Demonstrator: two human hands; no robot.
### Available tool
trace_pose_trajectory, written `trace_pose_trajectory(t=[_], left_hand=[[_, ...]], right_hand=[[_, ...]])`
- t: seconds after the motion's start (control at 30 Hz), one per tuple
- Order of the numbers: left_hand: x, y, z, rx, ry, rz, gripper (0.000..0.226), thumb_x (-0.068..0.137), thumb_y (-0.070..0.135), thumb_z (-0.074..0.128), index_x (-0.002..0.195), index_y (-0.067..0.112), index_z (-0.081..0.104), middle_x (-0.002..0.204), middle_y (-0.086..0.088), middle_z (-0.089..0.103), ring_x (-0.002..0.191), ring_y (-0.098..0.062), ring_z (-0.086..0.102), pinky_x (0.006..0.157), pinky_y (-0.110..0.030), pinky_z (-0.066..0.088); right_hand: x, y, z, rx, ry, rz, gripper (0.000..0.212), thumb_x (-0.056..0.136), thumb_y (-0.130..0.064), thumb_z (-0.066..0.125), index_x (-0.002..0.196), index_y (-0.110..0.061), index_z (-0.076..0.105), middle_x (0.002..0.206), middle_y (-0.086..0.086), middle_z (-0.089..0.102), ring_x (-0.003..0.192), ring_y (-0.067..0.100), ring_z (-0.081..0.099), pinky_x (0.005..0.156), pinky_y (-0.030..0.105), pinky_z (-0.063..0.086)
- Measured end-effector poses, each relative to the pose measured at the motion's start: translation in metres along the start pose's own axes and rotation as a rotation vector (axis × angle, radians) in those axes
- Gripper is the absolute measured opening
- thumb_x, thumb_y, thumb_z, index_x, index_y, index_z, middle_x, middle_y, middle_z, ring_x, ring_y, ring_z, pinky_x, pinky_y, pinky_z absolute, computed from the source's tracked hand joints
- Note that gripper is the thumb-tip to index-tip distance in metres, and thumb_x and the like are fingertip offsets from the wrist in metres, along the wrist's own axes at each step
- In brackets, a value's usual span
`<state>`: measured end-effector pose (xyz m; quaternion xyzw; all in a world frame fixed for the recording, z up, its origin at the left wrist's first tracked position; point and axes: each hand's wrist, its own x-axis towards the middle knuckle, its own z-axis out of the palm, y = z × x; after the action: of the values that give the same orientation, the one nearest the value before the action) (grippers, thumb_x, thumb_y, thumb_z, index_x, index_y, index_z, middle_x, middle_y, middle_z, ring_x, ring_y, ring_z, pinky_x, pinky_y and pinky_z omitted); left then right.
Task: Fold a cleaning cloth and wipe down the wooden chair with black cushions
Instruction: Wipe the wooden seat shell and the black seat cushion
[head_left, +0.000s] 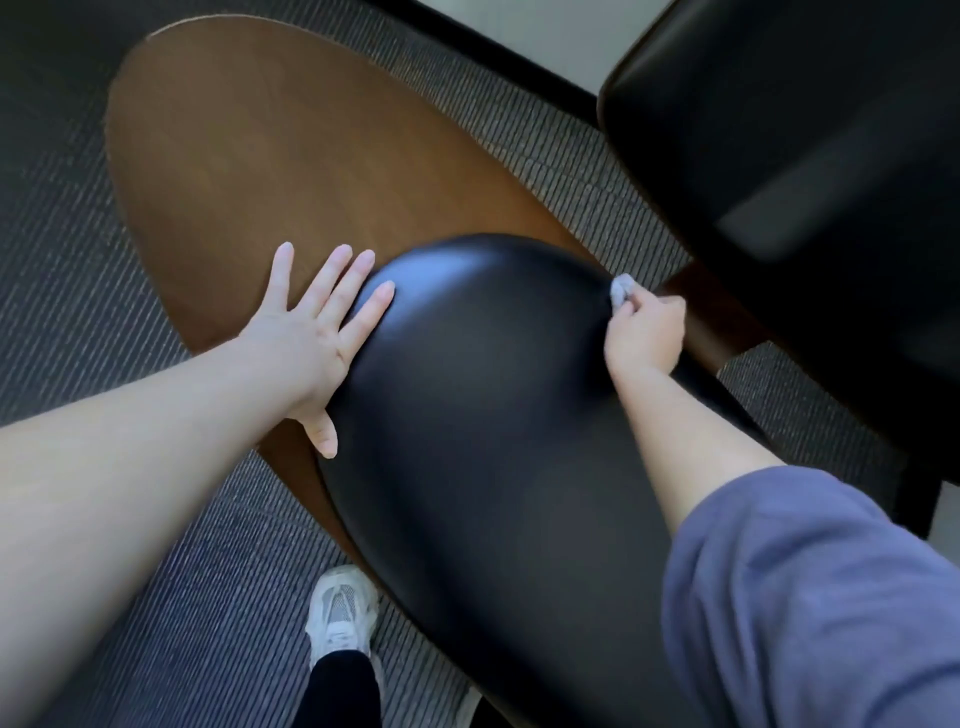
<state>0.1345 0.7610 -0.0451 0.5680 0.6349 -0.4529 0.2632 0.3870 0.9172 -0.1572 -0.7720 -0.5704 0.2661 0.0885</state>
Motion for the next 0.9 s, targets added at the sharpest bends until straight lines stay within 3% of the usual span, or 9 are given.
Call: trace_pose_trajectory(t=[0.1, 0.2, 0.27, 0.37, 0.47, 0.6, 0.9], left_hand=[[0.001, -0.003, 0.001, -0.016, -0.013, 0.018, 0.16, 0.053, 0.086, 0.066, 0.11, 0.008, -0.06, 0.118, -0.022, -0.064, 0.123, -0.037, -0.053, 0.101, -0.069, -0.023], [0.002, -0.004, 0.002, -0.027, -0.012, 0.031, 0.16, 0.053, 0.085, 0.067, 0.11, 0.008, -0.061, 0.119, -0.022, -0.064, 0.116, -0.036, -0.056, 0.099, -0.069, -0.024], [0.002, -0.004, 0.003, -0.035, -0.006, 0.039, 0.16, 0.053, 0.085, 0.068, 0.11, 0.008, -0.061, 0.122, -0.022, -0.063, 0.117, -0.036, -0.055, 0.099, -0.069, -0.024], [0.002, -0.004, 0.003, -0.048, 0.0, 0.046, 0.16, 0.053, 0.084, 0.069, 0.11, 0.008, -0.06, 0.123, -0.022, -0.063, 0.116, -0.036, -0.055, 0.099, -0.069, -0.024], [0.001, -0.005, 0.004, -0.058, 0.011, 0.054, 0.159, 0.053, 0.084, 0.068, 0.111, 0.009, -0.06, 0.124, -0.022, -0.062, 0.122, -0.037, -0.054, 0.099, -0.068, -0.024], [0.001, -0.005, 0.006, -0.067, 0.029, 0.064, 0.159, 0.054, 0.084, 0.068, 0.114, 0.008, -0.058, 0.134, -0.023, -0.058, 0.13, -0.039, -0.049, 0.1, -0.069, -0.022], [0.0, -0.007, 0.01, -0.051, 0.1, 0.089, 0.159, 0.052, 0.086, 0.066, 0.123, 0.009, -0.054, 0.142, -0.021, -0.051, 0.134, -0.037, -0.045, 0.103, -0.068, -0.02]], right_hand=[[0.003, -0.004, -0.004, 0.018, 0.0, 0.14, 0.032, 0.099, -0.021, 0.047, 0.126, -0.026, 0.063, 0.123, 0.005, 0.046, 0.113, 0.029, 0.052, 0.101, 0.048, 0.041], [-0.012, -0.022, 0.002, 0.108, 0.037, 0.175, 0.029, 0.099, -0.021, 0.048, 0.123, -0.021, 0.063, 0.118, 0.003, 0.046, 0.106, 0.025, 0.054, 0.098, 0.043, 0.042], [-0.032, -0.034, 0.01, 0.129, 0.049, 0.072, 0.024, 0.098, -0.019, 0.049, 0.115, -0.016, 0.065, 0.108, 0.0, 0.044, 0.1, 0.023, 0.055, 0.086, 0.032, 0.041], [-0.069, -0.048, 0.021, 0.24, 0.029, -0.116, 0.016, 0.095, -0.015, 0.051, 0.102, -0.015, 0.065, 0.099, -0.001, 0.045, 0.088, 0.019, 0.055, 0.079, 0.031, 0.043], [-0.102, -0.052, 0.03, 0.298, -0.058, -0.327, 0.027, 0.094, -0.013, 0.051, 0.112, -0.022, 0.068, 0.098, -0.007, 0.043, 0.086, 0.011, 0.051, 0.078, 0.023, 0.04], [-0.134, -0.042, 0.034, 0.338, -0.152, -0.586, 0.032, 0.092, -0.011, 0.055, 0.118, -0.022, 0.068, 0.1, -0.008, 0.045, 0.09, 0.012, 0.051, 0.083, 0.03, 0.047], [-0.202, 0.014, 0.02, 0.208, -0.367, -1.01, 0.031, 0.087, -0.001, 0.061, 0.11, -0.018, 0.074, 0.095, 0.004, 0.051, 0.081, 0.021, 0.049, 0.068, 0.033, 0.045]])
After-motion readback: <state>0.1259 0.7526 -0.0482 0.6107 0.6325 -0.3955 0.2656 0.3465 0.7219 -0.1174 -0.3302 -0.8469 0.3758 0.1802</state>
